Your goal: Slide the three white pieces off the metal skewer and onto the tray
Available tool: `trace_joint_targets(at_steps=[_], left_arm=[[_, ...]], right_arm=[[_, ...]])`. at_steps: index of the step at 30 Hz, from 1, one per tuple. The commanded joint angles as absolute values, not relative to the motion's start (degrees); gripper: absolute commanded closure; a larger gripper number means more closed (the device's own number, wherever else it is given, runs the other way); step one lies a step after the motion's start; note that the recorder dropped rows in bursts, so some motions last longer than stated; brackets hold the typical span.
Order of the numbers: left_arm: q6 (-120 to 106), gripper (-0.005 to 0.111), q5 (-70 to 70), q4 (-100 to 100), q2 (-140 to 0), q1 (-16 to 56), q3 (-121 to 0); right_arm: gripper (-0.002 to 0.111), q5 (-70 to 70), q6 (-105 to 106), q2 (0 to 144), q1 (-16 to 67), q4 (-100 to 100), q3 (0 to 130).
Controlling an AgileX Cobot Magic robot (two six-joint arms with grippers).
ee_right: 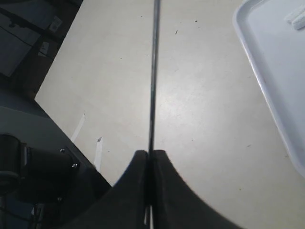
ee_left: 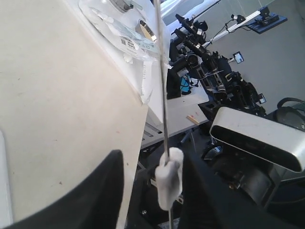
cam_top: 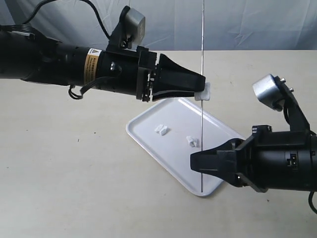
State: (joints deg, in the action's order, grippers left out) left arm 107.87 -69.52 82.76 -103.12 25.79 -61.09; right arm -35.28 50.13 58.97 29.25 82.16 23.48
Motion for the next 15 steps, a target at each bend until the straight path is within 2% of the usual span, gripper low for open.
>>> trace_joint_targets(at_steps=[1, 8, 15], left_arm=[[107.3, 0.075, -70.0, 81.8, -103.5, 25.8, -61.0], [107.3, 0.076, -70.0, 82.9, -103.5, 25.8, -61.0], [106.4, 0.096, -70.0, 82.5, -103.5, 25.8, -61.0]], right_arm=[[0.109, -34.7, 50.9, 59.0, 29.3, 82.3, 23.8], [0.109, -33.5, 50.9, 59.0, 29.3, 82.5, 23.8], [0.109, -33.8, 50.9, 59.0, 29.3, 82.5, 23.8]])
